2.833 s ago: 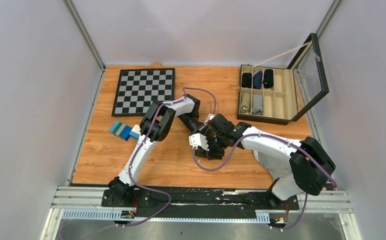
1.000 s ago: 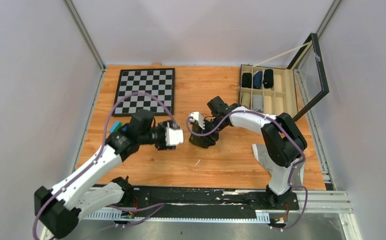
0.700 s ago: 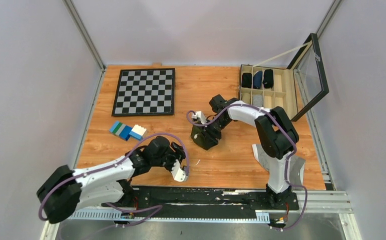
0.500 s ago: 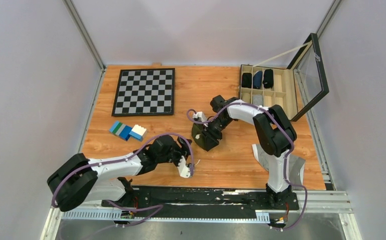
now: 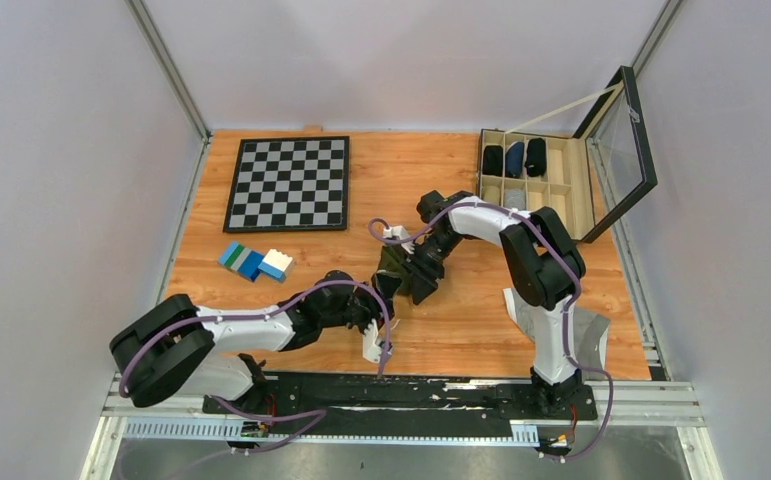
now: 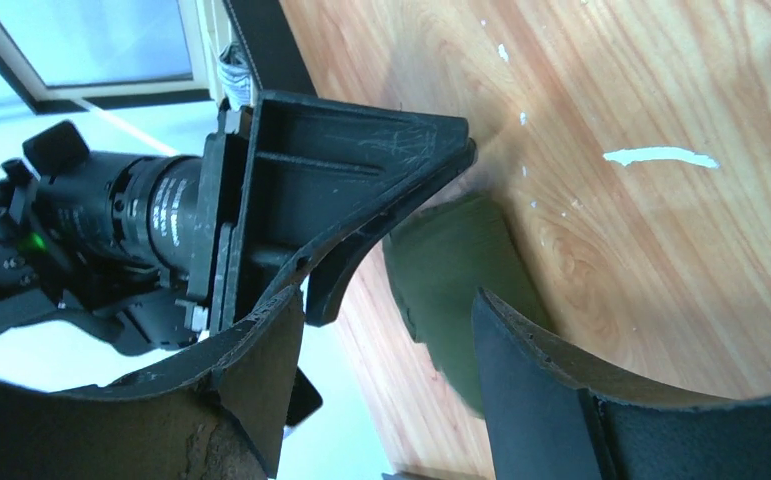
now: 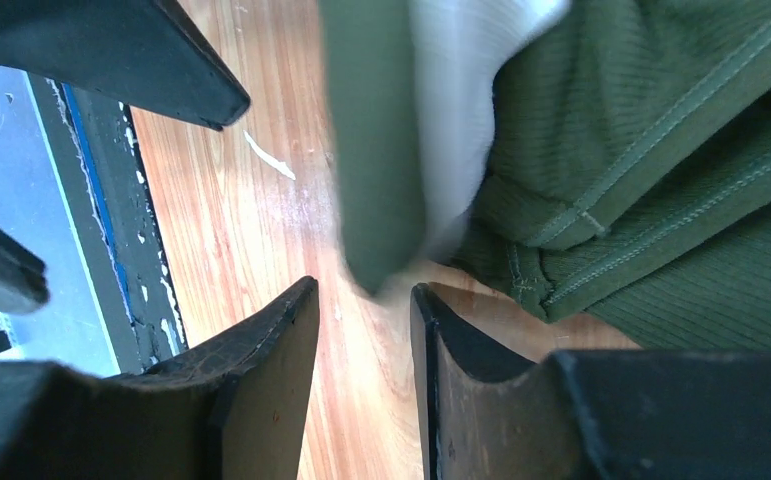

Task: Roll the underwear
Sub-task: Roll the underwear to the center of the board.

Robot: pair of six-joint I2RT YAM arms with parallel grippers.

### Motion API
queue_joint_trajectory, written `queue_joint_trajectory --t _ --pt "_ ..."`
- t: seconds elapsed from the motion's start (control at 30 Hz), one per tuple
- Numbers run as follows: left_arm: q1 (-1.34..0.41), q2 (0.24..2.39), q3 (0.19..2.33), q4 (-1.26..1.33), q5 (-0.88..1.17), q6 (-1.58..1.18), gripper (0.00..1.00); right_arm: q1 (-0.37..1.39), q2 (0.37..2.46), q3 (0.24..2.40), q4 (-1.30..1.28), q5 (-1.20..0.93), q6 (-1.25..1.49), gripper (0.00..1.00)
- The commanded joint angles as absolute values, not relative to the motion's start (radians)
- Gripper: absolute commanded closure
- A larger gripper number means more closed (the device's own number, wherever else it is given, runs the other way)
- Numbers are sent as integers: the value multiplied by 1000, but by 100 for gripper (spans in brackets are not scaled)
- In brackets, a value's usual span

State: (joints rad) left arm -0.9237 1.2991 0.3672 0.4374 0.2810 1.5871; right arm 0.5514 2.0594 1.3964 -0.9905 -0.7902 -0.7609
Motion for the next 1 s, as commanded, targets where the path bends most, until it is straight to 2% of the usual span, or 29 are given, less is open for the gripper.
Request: queue_joint_trajectory --t 0.0,0.13,0.23,0.6,0.73,0.83,0.97 --pt "-942 1350 356 508 279 1680 31 562 2075 1428 -1020 -770 -764 60" --pt "-946 1407 366 533 228 1703 33 562 2075 1432 -1024 -777 -758 60" --pt "-946 1410 374 540 162 1622 34 563 2062 1425 -1021 -779 -755 60" --pt "-942 1351 523 210 107 1237 37 559 1985 1395 -1050 -793 -758 60" --pt "-901 1261 526 128 149 1102 35 540 1922 1382 -1067 -801 -739 60" --pt "-820 1160 563 -18 275 1012 34 511 1905 1424 -1056 -833 -662 61" --pt "-763 1146 674 -238 383 912 32 492 1929 1511 -966 -734 -490 64"
